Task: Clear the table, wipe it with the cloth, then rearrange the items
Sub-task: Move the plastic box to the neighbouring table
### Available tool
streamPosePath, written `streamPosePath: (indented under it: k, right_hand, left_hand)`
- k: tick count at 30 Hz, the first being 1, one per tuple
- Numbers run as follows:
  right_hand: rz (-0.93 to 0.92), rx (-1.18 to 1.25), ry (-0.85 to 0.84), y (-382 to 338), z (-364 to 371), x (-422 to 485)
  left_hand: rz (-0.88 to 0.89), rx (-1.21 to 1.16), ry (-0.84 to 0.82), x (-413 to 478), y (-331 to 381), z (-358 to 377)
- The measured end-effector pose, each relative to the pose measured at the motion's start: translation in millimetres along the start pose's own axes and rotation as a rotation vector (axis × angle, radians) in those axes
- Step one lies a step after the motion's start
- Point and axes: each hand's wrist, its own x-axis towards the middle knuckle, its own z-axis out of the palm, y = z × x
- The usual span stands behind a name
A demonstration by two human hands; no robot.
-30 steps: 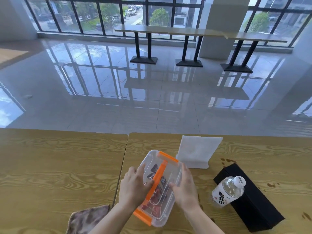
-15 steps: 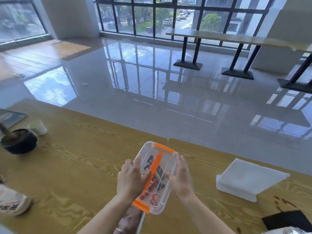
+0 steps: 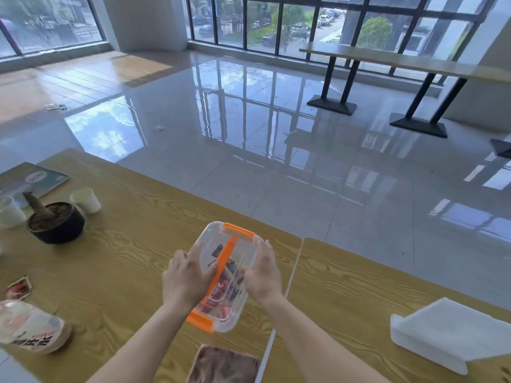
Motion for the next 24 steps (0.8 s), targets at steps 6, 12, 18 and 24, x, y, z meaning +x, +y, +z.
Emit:
streamPosePath:
  k: [6,12,18,24]
  right_hand:
    - [0.007,0.004,-0.047,-32,40,21]
    - [0.04,-0.01,-0.072,-43,61,28]
    - [0.048,-0.026,-0.055,-43,73,30]
    - [0.049,-0.017,-0.059,-39,77,28]
  left_hand:
    - [-0.091,0.031,-0.008,34,-37,-15]
    - [-0.097,0.054,-0.032,50,-60,-14]
    - [-0.088,0.047,-0.043,51,-71,-7]
    - [-0.048,0.066,-0.021,49,-72,-2]
